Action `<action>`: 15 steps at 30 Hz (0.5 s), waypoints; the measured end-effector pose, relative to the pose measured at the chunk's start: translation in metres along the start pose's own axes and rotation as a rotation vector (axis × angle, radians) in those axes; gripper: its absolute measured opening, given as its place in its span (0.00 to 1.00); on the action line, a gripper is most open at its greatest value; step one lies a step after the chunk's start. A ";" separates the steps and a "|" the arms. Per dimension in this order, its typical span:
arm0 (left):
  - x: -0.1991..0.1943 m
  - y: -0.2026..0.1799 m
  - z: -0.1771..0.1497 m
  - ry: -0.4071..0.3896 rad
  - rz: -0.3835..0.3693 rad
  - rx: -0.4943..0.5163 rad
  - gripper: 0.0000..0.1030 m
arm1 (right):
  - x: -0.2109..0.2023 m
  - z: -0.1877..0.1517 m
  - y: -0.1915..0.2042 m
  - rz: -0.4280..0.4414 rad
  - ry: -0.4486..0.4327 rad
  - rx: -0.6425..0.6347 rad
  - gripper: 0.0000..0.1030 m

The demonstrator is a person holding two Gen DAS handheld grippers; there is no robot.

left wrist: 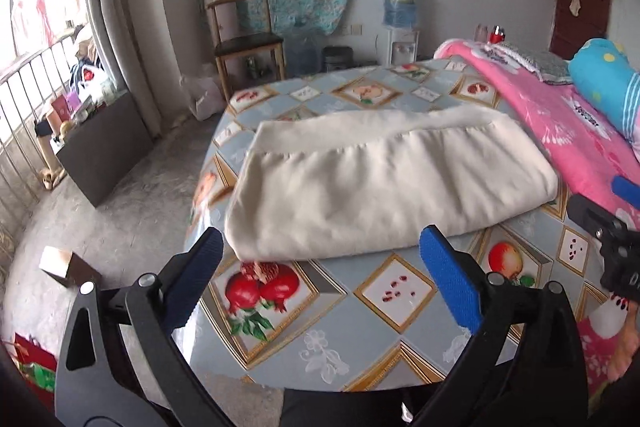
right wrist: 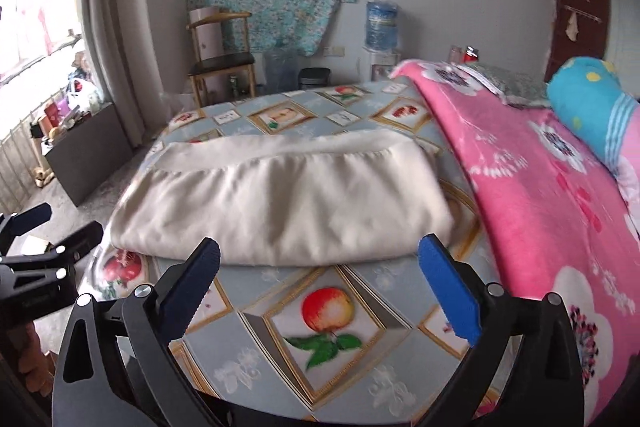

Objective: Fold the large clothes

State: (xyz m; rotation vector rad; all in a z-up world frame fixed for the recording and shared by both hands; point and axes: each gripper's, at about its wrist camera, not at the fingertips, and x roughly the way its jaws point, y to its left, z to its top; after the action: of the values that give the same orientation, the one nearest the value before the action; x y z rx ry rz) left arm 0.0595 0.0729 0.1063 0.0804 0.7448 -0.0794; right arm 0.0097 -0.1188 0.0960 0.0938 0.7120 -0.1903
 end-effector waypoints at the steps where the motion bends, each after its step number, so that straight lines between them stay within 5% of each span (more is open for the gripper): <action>1: 0.003 -0.002 -0.001 0.020 -0.004 0.000 0.92 | 0.002 -0.003 -0.003 -0.003 0.016 0.013 0.94; 15: 0.050 -0.009 -0.013 0.190 0.020 -0.080 0.92 | 0.048 -0.015 -0.006 -0.063 0.212 0.050 0.94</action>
State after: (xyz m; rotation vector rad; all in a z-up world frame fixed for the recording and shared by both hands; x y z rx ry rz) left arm 0.0864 0.0627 0.0619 0.0197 0.9360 -0.0228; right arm 0.0351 -0.1289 0.0531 0.1413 0.9223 -0.2610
